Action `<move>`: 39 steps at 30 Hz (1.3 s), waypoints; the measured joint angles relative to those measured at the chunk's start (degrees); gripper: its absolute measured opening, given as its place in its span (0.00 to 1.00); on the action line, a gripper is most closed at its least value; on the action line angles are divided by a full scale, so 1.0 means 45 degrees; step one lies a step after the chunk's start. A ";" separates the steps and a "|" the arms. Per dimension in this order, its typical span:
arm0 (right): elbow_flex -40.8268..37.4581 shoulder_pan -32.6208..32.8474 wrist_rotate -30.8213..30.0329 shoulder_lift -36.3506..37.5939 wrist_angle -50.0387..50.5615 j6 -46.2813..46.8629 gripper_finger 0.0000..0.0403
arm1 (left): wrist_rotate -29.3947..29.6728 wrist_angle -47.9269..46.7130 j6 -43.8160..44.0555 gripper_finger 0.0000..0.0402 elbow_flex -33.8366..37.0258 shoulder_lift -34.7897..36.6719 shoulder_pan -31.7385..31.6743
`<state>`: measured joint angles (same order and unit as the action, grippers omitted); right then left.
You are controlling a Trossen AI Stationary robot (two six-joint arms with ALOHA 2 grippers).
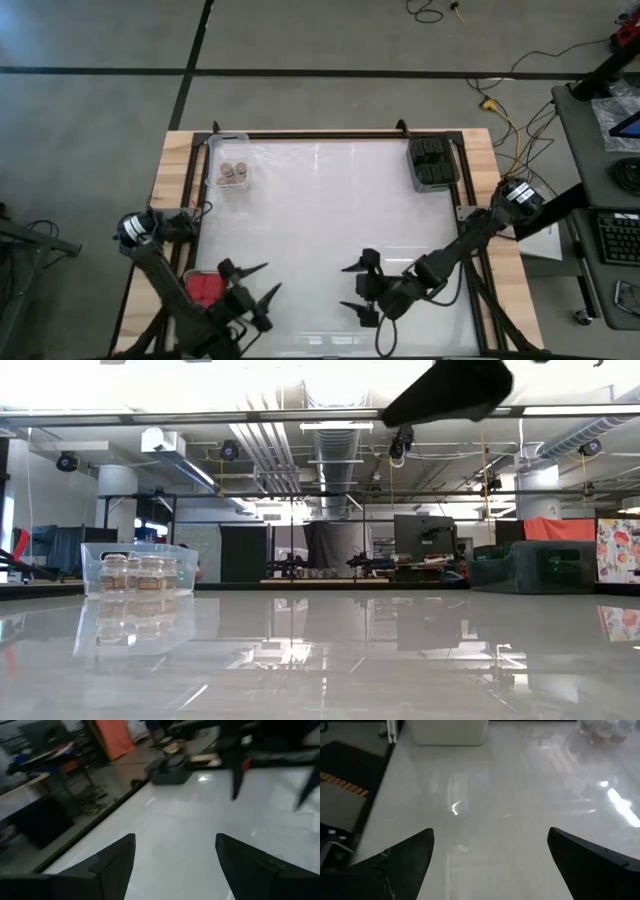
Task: Sort spices by type
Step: Return to Home Position
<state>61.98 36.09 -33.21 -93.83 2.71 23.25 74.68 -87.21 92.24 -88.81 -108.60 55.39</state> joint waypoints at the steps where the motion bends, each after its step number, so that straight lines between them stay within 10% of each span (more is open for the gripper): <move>1: -0.0030 -0.0092 -0.0001 -0.0037 -0.0037 -0.0275 0.94 | -0.0017 0.0067 0.0341 0.64 0.0425 -0.0005 -0.0186; 16: -0.2168 -0.2397 0.0584 -0.0709 -0.4719 -0.3530 0.94 | 0.0406 0.0164 0.3637 0.64 0.4042 0.0769 -0.3784; 29: -0.4334 -0.2903 0.0371 0.3957 -0.4665 -0.5056 0.94 | 0.0519 0.3832 -0.5685 0.64 0.2775 0.1054 -0.7249; 39: -0.6278 -0.4725 0.0378 0.5316 -0.4624 -0.3937 0.94 | -0.3754 1.6166 -1.6265 0.64 0.5114 0.1059 -0.9404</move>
<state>33.73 14.83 -31.51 -69.91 -18.09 5.53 57.79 -14.46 19.05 -65.80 -103.83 13.07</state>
